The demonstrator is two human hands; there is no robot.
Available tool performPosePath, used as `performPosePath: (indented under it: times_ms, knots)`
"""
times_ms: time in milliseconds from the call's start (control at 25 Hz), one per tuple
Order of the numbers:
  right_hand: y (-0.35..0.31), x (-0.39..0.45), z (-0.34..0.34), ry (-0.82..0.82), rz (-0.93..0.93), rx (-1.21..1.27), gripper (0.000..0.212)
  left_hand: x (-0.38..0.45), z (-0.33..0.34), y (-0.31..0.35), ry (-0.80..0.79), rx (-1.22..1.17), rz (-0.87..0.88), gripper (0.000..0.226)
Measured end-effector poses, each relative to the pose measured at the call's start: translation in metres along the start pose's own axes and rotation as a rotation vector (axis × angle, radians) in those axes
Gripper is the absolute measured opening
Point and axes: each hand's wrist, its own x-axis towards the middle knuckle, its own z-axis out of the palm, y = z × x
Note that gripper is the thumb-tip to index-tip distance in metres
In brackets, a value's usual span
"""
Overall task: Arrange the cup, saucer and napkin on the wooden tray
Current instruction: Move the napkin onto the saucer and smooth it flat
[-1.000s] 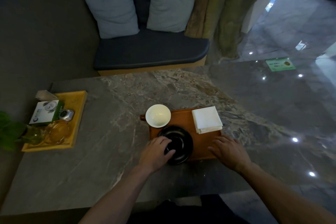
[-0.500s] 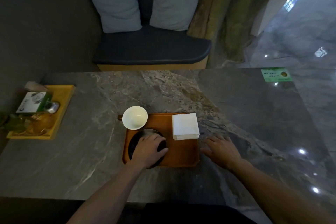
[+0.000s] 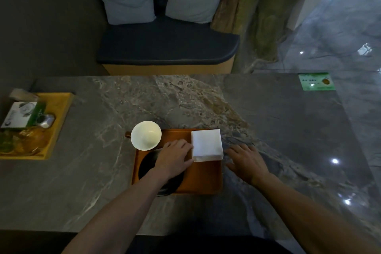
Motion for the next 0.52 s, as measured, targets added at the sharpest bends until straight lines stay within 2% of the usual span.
performPosePath:
  times_ms: [280, 520]
  knots:
    - [-0.009, 0.02, -0.001, 0.003, -0.047, 0.039, 0.063, 0.028, 0.001, 0.003, -0.095, 0.092, 0.041, 0.062]
    - [-0.01, 0.026, 0.005, -0.029, -0.039, 0.02, 0.065, 0.036, 0.01, 0.002, -0.114, 0.167, 0.055, 0.061]
